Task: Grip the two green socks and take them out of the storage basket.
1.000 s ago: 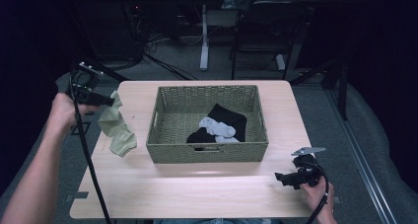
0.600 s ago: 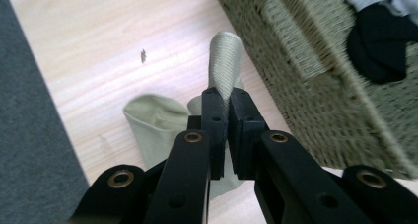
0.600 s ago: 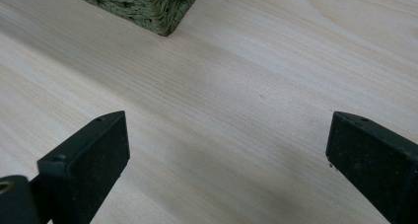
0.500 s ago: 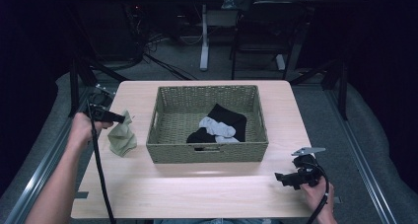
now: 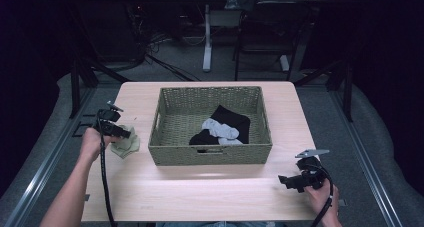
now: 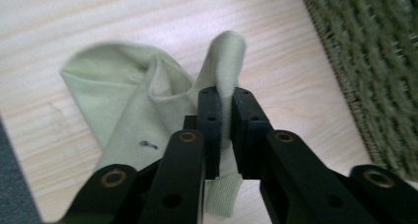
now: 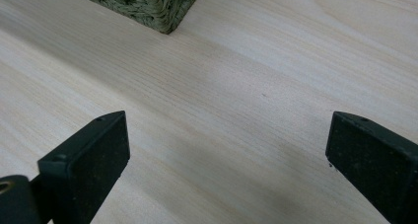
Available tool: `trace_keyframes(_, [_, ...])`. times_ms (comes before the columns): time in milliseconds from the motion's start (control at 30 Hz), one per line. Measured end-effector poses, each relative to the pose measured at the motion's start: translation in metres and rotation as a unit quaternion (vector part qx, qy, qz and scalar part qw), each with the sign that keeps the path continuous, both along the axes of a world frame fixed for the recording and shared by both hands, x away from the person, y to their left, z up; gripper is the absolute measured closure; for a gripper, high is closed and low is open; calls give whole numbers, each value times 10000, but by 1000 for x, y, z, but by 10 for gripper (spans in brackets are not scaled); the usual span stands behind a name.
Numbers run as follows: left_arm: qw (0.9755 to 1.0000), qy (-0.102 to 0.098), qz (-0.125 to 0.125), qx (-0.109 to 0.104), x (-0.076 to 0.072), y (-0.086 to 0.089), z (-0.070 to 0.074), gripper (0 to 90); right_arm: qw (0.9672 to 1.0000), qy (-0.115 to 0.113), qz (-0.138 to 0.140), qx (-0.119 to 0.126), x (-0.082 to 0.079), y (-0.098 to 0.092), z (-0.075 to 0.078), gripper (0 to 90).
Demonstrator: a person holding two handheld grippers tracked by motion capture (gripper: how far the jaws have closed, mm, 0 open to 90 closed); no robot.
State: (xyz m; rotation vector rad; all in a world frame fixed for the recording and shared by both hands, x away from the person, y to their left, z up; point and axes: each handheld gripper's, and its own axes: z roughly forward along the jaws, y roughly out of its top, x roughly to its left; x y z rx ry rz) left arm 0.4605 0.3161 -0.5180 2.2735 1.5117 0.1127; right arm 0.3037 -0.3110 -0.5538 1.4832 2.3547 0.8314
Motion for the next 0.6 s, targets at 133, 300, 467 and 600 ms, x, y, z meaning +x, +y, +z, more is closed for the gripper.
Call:
trace_keyframes(133, [10000, 59, -30, -66, -1, 0, -5, 695, 10000, 8, 16, -9, 0, 0, 0, 25])
trace_keyframes(300, [9997, -241, 78, 26, -10, -1, 5, 369, 10000, -3, -6, -4, 0, -1, 0, 24])
trace_keyframes(467, [9987, -492, 137, 69, -27, 0, 16, 202, 10000, -4, 13, 2, 0, 0, 0, 24])
trace_keyframes(600, [9965, -808, 210, 88, -50, -1, 28, 88, 10000, -8, 11, -6, -1, 0, 0, 25])
